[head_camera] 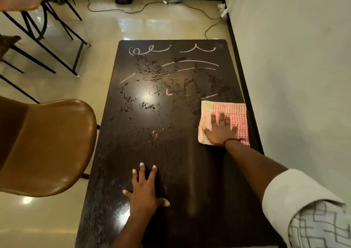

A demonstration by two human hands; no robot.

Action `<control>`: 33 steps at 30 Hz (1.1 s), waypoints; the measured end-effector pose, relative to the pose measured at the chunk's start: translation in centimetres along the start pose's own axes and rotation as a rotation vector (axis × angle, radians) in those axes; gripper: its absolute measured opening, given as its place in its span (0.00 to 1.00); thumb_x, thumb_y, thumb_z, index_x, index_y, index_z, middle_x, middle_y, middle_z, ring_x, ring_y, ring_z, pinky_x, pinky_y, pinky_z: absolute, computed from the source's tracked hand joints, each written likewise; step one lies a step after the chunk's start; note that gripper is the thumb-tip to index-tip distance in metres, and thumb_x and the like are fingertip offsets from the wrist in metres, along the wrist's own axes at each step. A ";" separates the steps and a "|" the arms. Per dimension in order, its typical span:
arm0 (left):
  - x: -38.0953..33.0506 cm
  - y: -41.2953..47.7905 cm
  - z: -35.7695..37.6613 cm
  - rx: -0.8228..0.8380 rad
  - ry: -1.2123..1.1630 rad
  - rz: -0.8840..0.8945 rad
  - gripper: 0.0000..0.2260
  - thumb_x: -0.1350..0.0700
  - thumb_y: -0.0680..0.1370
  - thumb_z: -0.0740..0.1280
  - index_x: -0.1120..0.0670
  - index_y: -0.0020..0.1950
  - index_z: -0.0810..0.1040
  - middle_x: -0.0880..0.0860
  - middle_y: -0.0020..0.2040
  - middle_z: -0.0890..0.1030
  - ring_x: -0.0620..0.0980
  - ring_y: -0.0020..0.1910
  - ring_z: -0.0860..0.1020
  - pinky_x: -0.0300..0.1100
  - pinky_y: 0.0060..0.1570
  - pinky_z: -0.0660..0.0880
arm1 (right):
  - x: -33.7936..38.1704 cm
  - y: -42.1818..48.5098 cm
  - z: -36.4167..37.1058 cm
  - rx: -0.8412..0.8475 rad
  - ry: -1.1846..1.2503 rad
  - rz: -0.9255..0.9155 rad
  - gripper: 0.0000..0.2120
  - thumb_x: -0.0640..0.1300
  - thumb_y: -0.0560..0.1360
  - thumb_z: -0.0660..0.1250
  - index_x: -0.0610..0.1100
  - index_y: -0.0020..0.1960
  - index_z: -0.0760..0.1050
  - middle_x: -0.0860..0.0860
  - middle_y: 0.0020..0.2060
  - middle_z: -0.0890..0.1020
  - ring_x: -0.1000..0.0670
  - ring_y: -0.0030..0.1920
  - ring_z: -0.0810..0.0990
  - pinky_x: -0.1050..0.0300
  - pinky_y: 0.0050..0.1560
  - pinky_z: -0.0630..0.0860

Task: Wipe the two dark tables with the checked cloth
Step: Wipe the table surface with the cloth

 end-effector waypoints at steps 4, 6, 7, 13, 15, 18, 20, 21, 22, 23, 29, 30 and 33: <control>0.1 -0.2 -0.1 0.000 0.036 0.025 0.55 0.41 0.63 0.78 0.41 0.79 0.45 0.50 0.79 0.35 0.58 0.77 0.35 0.76 0.66 0.52 | -1.2 -1.3 0.2 -0.047 0.051 0.052 0.35 0.64 0.78 0.47 0.50 0.77 0.37 0.45 0.77 0.37 0.39 0.76 0.39 0.32 0.73 0.43; 0.1 -0.3 -0.3 0.007 0.022 0.016 0.55 0.43 0.63 0.79 0.42 0.79 0.45 0.51 0.79 0.35 0.59 0.77 0.35 0.76 0.66 0.51 | -0.3 -2.8 1.4 -0.052 0.045 0.069 0.35 0.63 0.78 0.48 0.50 0.77 0.38 0.44 0.77 0.38 0.38 0.76 0.40 0.31 0.72 0.44; 0.1 -0.3 -0.4 0.013 0.019 0.011 0.55 0.44 0.63 0.79 0.42 0.79 0.45 0.51 0.79 0.35 0.59 0.77 0.34 0.76 0.66 0.50 | 0.6 -3.5 2.3 -0.041 0.026 0.055 0.34 0.62 0.79 0.48 0.50 0.77 0.38 0.44 0.77 0.38 0.38 0.76 0.39 0.31 0.72 0.45; 0.0 -0.3 -0.4 0.063 0.033 0.043 0.54 0.42 0.65 0.78 0.43 0.79 0.44 0.51 0.79 0.34 0.59 0.77 0.34 0.77 0.66 0.51 | 8.2 -3.5 4.0 0.075 -0.022 -0.079 0.35 0.61 0.79 0.51 0.52 0.77 0.36 0.45 0.76 0.34 0.38 0.76 0.37 0.29 0.70 0.45; 0.4 -0.2 -0.8 0.065 0.005 0.054 0.52 0.42 0.66 0.77 0.42 0.79 0.46 0.51 0.79 0.35 0.58 0.78 0.36 0.76 0.67 0.53 | 8.2 -2.4 3.3 0.092 0.006 -0.054 0.36 0.62 0.78 0.52 0.53 0.76 0.35 0.46 0.76 0.33 0.39 0.76 0.37 0.29 0.71 0.45; 1.6 0.3 -3.3 -0.030 0.000 0.067 0.47 0.41 0.69 0.74 0.42 0.78 0.47 0.50 0.79 0.38 0.58 0.78 0.40 0.72 0.68 0.57 | 7.2 -1.6 2.3 0.072 0.039 -0.005 0.35 0.63 0.78 0.50 0.53 0.77 0.36 0.48 0.77 0.35 0.40 0.76 0.38 0.30 0.71 0.45; 2.9 0.9 -5.4 -0.117 0.002 0.073 0.45 0.42 0.71 0.73 0.43 0.79 0.48 0.51 0.80 0.41 0.58 0.78 0.42 0.69 0.69 0.59 | 7.0 -2.2 2.3 0.038 0.067 0.030 0.34 0.63 0.79 0.49 0.52 0.77 0.37 0.47 0.77 0.36 0.40 0.76 0.39 0.30 0.71 0.45; 3.7 1.3 -6.4 -0.150 -0.002 0.073 0.44 0.42 0.71 0.73 0.43 0.79 0.48 0.51 0.80 0.42 0.58 0.79 0.43 0.68 0.70 0.60 | 7.3 -2.9 2.7 0.017 0.068 0.041 0.34 0.62 0.79 0.48 0.51 0.77 0.38 0.47 0.77 0.37 0.39 0.76 0.39 0.29 0.71 0.45; 4.4 1.8 -7.3 -0.171 0.000 0.070 0.45 0.42 0.71 0.73 0.44 0.79 0.48 0.52 0.80 0.43 0.58 0.79 0.43 0.66 0.71 0.60 | 8.0 -3.7 3.4 0.003 0.055 0.037 0.34 0.62 0.79 0.48 0.51 0.77 0.38 0.46 0.77 0.37 0.38 0.76 0.39 0.29 0.71 0.46; 5.2 2.3 -8.0 -0.179 0.007 0.067 0.45 0.41 0.71 0.73 0.45 0.79 0.48 0.53 0.80 0.43 0.58 0.79 0.43 0.65 0.72 0.59 | 9.1 -4.6 4.3 0.001 0.031 0.016 0.33 0.61 0.79 0.48 0.51 0.77 0.38 0.45 0.77 0.37 0.38 0.76 0.39 0.29 0.71 0.46; 7.6 4.7 -8.9 -0.119 0.111 0.093 0.51 0.37 0.68 0.74 0.48 0.80 0.45 0.56 0.80 0.42 0.60 0.78 0.42 0.60 0.76 0.51 | 16.3 -5.7 6.7 0.051 -0.061 -0.153 0.34 0.61 0.79 0.50 0.52 0.77 0.36 0.46 0.76 0.34 0.38 0.76 0.36 0.29 0.70 0.44; 7.9 4.9 -9.1 -0.118 0.130 0.107 0.52 0.37 0.68 0.73 0.48 0.80 0.44 0.56 0.80 0.41 0.60 0.78 0.42 0.59 0.76 0.51 | 16.6 -4.7 6.0 0.074 -0.061 -0.158 0.35 0.61 0.79 0.51 0.52 0.77 0.35 0.47 0.76 0.34 0.39 0.76 0.36 0.29 0.70 0.44; 9.2 5.6 -10.0 -0.119 0.137 0.133 0.52 0.35 0.67 0.73 0.49 0.80 0.45 0.57 0.80 0.42 0.60 0.78 0.43 0.56 0.76 0.50 | 14.9 -2.6 4.0 0.099 -0.024 -0.076 0.35 0.62 0.79 0.51 0.53 0.77 0.35 0.48 0.76 0.34 0.40 0.76 0.37 0.29 0.71 0.47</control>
Point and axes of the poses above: each hand's wrist, its own y-axis towards the middle knuckle, its own z-axis out of the palm, x = y × z, the point moved 9 cm from there along y, towards the middle knuckle
